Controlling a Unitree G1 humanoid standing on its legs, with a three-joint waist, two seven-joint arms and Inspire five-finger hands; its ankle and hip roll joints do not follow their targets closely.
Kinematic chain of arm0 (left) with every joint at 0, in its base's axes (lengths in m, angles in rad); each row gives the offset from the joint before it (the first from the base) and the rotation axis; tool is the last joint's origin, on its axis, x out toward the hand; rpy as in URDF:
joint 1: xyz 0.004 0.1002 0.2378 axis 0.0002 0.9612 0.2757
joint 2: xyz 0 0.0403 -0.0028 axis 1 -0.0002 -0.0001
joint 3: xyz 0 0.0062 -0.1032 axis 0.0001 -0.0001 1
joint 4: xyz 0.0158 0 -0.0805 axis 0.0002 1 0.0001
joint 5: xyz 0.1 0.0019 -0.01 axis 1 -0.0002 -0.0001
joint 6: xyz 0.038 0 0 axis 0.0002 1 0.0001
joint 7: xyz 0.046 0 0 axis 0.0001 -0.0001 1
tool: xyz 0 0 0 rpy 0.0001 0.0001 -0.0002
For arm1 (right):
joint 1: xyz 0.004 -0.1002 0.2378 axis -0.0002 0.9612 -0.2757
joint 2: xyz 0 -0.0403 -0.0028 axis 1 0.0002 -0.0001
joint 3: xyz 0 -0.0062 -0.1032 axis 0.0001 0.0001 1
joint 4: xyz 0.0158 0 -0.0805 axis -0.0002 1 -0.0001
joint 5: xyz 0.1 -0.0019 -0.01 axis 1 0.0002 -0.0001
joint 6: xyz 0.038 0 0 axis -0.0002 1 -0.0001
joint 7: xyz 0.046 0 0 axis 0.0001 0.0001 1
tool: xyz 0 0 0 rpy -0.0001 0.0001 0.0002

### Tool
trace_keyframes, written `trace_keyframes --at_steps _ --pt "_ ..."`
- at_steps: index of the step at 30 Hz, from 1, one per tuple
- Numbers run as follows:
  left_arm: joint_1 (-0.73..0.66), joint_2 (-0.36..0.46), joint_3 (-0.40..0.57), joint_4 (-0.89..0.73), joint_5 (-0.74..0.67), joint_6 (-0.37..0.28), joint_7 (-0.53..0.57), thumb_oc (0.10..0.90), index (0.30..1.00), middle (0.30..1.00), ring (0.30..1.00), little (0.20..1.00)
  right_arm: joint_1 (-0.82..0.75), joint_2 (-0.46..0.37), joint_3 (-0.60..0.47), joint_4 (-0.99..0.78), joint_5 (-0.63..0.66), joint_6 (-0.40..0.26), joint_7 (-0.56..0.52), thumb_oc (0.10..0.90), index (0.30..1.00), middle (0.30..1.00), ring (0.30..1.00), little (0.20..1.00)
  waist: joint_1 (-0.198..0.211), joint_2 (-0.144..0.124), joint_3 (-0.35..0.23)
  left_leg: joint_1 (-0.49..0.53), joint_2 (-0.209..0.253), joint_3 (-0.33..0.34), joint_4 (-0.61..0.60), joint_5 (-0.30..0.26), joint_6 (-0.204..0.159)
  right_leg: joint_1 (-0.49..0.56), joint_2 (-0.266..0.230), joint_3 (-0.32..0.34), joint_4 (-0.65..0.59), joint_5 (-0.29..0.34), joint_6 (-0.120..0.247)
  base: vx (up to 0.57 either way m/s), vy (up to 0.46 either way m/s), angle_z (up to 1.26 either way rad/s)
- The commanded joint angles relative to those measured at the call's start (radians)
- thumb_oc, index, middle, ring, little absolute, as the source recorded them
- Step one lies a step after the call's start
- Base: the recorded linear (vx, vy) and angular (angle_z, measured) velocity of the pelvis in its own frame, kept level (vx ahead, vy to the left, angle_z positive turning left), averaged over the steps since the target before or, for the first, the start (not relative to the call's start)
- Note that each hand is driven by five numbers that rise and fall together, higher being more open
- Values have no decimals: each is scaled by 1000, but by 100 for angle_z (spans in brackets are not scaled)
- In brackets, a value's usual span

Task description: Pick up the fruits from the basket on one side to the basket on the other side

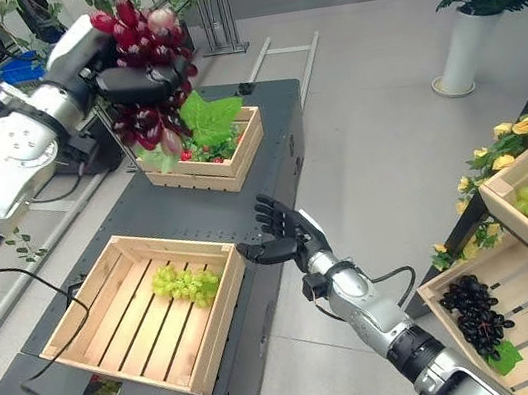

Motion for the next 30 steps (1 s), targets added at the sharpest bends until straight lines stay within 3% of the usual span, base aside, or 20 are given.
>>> trace_keyframes --at_steps 1,13,20,23,27,30 --pt "-132 5 187 110 -44 -45 53 400 300 300 300 300 -174 32 -57 -146 5 -114 50 800 900 900 900 900 7 -3 -53 36 -5 -30 1 -87 -43 22 13 -11 1 -6 -45 0 0 0" --pt "-104 -95 206 122 -38 -24 34 400 300 300 300 300 -384 78 -73 -131 83 -20 -49 800 900 900 900 900 17 -10 -62 38 -5 -36 1 -85 -44 27 11 -16 1 -6 -54 0 0 0" --pt "-125 -121 183 148 -53 -36 17 400 300 300 300 300 -444 100 -73 -86 298 56 -5 800 900 900 900 900 20 -14 -66 38 -5 -36 1 -84 -45 29 10 -20 1 -7 -58 0 0 0" --pt "-144 -138 164 147 -55 -59 18 400 300 300 300 300 -467 117 -51 -65 405 127 45 800 900 900 900 900 22 -18 -69 39 -4 -36 1 -84 -46 30 9 -24 1 -8 -59 0 0 0" --pt "-153 -142 143 150 -31 -94 25 400 300 300 300 300 -485 124 -34 -56 452 145 55 800 900 900 900 900 23 -21 -71 39 -3 -35 1 -83 -46 31 9 -26 1 -7 -60 0 0 0" --pt "-156 -142 127 147 11 -162 27 400 300 300 300 300 -499 126 -29 -57 519 172 63 800 900 900 900 900 23 -26 -71 38 -3 -36 1 -82 -46 31 9 -26 1 -6 -61 0 0 0"
